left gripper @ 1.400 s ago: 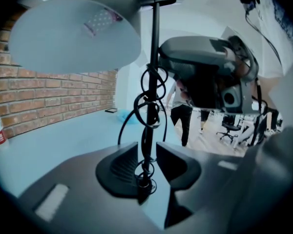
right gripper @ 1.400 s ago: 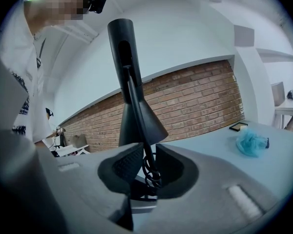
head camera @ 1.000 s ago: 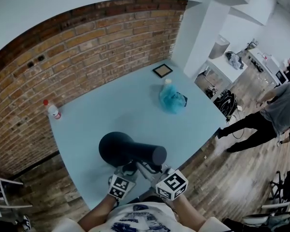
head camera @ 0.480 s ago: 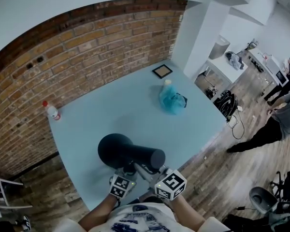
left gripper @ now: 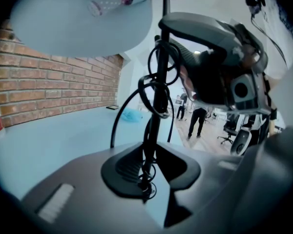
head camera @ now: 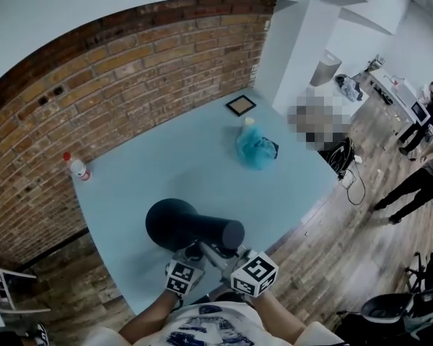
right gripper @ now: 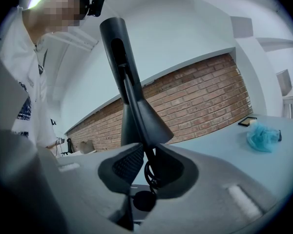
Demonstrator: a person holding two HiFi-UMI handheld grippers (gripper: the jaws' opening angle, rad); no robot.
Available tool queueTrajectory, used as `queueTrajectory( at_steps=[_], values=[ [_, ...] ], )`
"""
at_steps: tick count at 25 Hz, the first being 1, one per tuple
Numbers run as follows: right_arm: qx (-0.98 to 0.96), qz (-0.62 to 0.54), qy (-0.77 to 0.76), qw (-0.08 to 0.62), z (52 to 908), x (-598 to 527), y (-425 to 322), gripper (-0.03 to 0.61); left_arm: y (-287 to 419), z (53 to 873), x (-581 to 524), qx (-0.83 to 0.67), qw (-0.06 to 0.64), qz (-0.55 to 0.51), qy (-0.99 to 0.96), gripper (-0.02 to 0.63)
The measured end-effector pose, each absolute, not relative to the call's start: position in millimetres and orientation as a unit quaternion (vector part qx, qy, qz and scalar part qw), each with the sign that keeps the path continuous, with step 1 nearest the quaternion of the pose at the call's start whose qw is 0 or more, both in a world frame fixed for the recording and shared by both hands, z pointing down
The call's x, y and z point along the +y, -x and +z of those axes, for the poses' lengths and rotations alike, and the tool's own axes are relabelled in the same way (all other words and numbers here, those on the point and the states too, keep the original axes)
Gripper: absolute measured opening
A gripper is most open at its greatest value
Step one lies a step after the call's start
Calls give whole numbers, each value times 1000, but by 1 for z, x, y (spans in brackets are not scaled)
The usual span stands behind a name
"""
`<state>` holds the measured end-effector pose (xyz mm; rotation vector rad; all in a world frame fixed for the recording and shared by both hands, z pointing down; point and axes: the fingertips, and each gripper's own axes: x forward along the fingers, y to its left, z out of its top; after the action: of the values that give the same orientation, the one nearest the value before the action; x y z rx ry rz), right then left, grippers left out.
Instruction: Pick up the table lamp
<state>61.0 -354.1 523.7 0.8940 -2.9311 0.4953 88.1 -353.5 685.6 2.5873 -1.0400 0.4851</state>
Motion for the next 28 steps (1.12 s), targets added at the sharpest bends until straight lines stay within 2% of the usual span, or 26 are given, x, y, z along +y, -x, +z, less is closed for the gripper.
queueTrajectory(
  at_steps=[28],
  values=[
    [-939,119,-321,37,510,-340,-51,49,-73,673,-341,-405,140,174,-887,67]
  ],
)
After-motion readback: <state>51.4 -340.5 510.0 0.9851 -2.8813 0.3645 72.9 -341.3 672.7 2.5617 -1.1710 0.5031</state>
